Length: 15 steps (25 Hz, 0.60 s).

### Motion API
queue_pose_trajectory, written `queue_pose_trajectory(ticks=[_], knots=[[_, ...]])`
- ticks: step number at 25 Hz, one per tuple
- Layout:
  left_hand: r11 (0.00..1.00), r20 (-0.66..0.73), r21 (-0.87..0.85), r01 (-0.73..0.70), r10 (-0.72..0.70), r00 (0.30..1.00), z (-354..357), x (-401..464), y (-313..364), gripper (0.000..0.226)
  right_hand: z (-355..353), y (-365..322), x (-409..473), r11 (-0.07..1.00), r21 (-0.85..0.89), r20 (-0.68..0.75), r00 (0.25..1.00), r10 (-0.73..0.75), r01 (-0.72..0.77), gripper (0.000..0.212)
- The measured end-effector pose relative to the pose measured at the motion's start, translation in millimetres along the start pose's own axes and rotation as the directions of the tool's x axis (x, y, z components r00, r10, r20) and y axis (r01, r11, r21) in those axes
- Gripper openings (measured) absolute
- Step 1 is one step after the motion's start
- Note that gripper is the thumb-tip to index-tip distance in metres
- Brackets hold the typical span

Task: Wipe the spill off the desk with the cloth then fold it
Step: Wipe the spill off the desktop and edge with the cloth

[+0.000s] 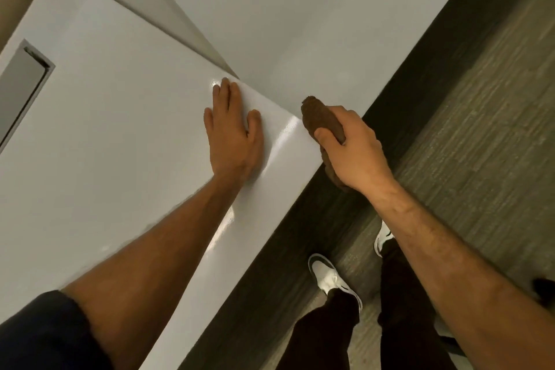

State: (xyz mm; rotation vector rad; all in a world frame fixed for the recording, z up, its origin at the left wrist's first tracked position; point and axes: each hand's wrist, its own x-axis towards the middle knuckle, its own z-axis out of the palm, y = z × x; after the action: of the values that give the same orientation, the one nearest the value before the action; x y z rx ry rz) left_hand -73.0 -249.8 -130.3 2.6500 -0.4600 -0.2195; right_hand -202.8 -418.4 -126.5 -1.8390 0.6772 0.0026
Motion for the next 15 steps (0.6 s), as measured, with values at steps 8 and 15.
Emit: queue_pose_trajectory(ticks=[8,15], knots=[[0.944,0.119,-0.099,-0.315,0.325,0.938,-26.5,-82.9,-39.0,0.055,54.3,-8.9,-47.2,0.929,0.362,-0.429,0.871,0.240,-0.078,0.042],[0.924,0.233,0.085,-0.372,0.345,0.909,-43.1,-127.2,-94.5,0.062,134.8,-13.3,-135.5,0.875,0.467,-0.354,0.879,0.320,-0.130,0.053]])
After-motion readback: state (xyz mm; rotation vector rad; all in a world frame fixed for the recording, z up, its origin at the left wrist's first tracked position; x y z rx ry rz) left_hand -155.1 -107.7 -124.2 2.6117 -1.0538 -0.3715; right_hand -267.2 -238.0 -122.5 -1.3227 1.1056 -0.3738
